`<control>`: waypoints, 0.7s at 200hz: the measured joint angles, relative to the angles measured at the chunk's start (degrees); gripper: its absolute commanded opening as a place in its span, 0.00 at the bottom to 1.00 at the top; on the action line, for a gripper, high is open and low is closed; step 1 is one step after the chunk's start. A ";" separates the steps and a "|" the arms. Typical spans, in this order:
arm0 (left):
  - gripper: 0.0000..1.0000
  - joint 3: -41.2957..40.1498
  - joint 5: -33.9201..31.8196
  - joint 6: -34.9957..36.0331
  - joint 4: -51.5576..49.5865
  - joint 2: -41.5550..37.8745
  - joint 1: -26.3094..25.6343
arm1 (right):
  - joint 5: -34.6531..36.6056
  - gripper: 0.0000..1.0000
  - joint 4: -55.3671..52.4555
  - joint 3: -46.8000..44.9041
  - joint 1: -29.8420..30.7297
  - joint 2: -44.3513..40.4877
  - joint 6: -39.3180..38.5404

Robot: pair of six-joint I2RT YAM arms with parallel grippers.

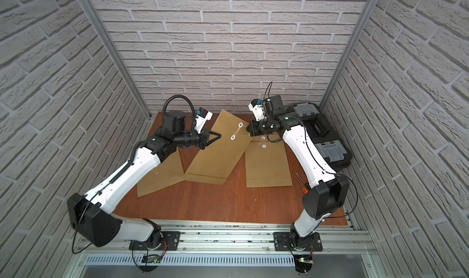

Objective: Close the mouth of the file bag
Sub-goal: Close the file bag.

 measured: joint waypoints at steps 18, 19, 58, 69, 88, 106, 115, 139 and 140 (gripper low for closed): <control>0.00 0.07 0.00 0.00 -0.04 -0.02 0.00 | 0.22 0.08 0.02 -0.13 -0.17 0.00 -0.31; 0.00 0.07 0.00 0.00 -0.04 0.00 0.00 | 0.22 0.08 0.02 -0.13 -0.17 0.00 -0.31; 0.00 0.20 0.00 0.00 -0.39 0.00 0.00 | 0.48 0.10 0.13 -0.72 -0.31 0.00 -0.44; 0.00 0.39 0.00 0.00 -0.48 0.00 0.00 | 0.57 0.10 0.20 -0.79 -0.31 0.00 -0.46; 0.00 0.76 0.00 0.00 -0.52 -0.02 0.00 | 0.68 0.10 0.61 -1.33 -0.31 0.00 -0.46; 0.00 0.81 0.00 0.00 -0.59 -0.02 0.00 | 0.79 0.10 0.79 -1.81 -0.35 0.04 -0.46; 0.00 0.81 0.00 0.00 -0.66 -0.02 0.00 | 0.87 0.10 0.90 -1.92 -0.37 0.04 -0.48; 0.00 0.81 0.00 0.00 -0.79 -0.02 0.00 | 1.09 0.09 1.31 -2.25 -0.39 0.04 -0.52; 0.00 0.81 0.00 0.02 -0.79 -0.02 0.00 | 1.09 0.09 1.31 -2.25 -0.39 0.04 -0.52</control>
